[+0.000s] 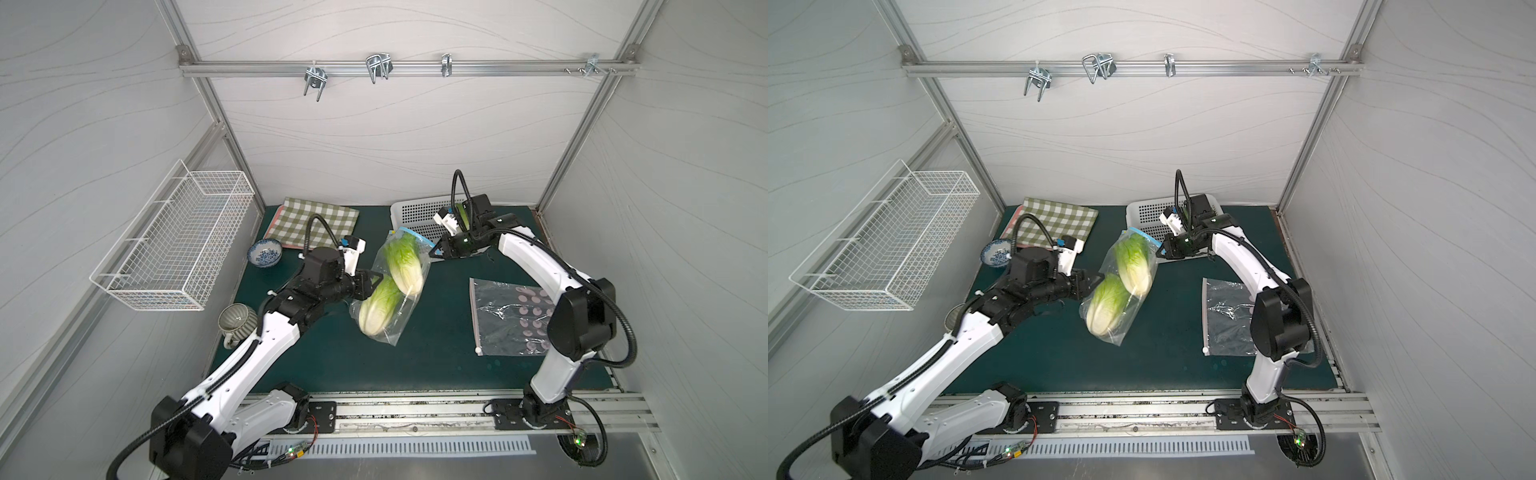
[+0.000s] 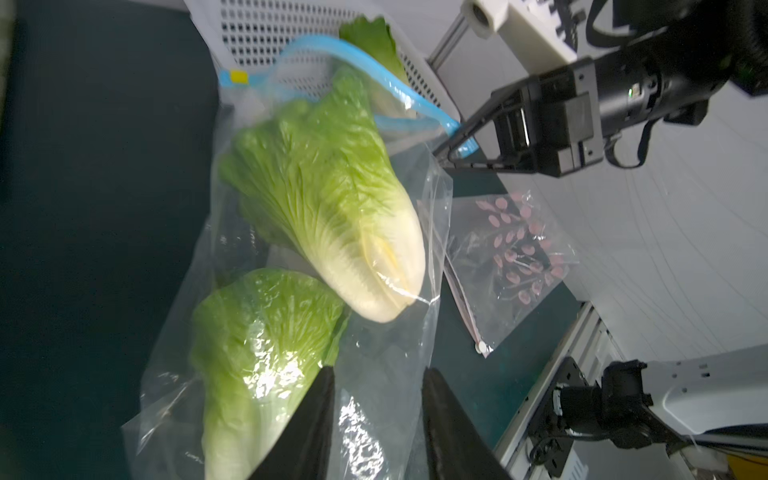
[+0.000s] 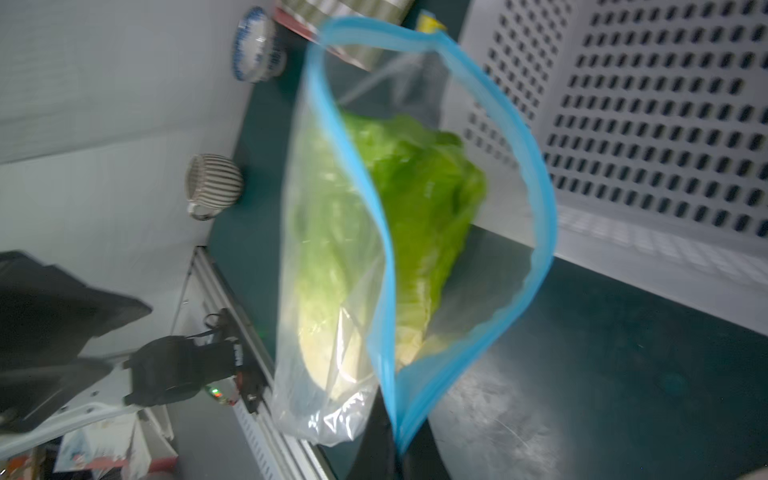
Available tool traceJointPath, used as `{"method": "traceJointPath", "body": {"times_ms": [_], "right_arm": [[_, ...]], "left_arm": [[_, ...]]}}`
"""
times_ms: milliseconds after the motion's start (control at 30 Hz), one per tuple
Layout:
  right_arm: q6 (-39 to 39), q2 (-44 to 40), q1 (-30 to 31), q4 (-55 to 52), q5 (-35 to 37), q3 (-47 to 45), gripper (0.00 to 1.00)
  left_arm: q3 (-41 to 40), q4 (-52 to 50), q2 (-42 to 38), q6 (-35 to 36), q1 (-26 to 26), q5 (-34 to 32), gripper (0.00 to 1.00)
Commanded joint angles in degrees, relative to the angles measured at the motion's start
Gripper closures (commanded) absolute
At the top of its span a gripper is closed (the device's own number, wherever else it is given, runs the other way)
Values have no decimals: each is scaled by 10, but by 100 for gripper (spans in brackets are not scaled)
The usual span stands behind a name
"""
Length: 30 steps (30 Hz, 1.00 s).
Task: Put the chinese cabbages into a zipper bag and zip it
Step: Adjust the zipper food storage bag at the center of the board.
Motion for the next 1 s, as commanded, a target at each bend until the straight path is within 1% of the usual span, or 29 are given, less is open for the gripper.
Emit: {"method": "traceJointPath", "body": {"times_ms": [0,67,100,200,267,333,367,433,500,567,667,733,867,967], "right_arm": [[-44,10,-5,-92,103,21,100],[-43,15,-10,-108,148,15,100],[-39,16,-13,-110,156,12,100],[-21,14,-18,-94,127,-1,100],[-6,11,-18,-78,118,-1,100],[-1,10,-17,-71,115,4,100],[0,10,-17,-71,119,7,100],[-1,14,-18,-70,134,12,100],[-1,18,-18,-71,156,14,100],[-1,21,-18,-71,171,15,100],[-1,25,-18,-70,182,19,100],[0,27,-18,-71,182,24,100],[2,26,-18,-68,179,22,100],[5,24,-18,-60,177,16,100]], "left_arm": [[28,37,45,-4,-19,0,62],[41,41,70,0,-28,9,62],[47,42,80,2,-33,13,62],[68,42,108,14,-48,18,62],[94,18,123,30,-47,6,62],[131,-16,127,62,-38,-23,60],[153,-33,131,71,-24,-23,58],[200,-64,152,62,23,13,56],[246,-84,191,31,78,88,54],[274,-81,233,8,105,148,52],[312,-86,291,12,108,193,47],[324,-66,319,-3,111,207,44],[341,-31,375,-22,140,237,40],[352,-12,417,-27,149,254,38]]}}
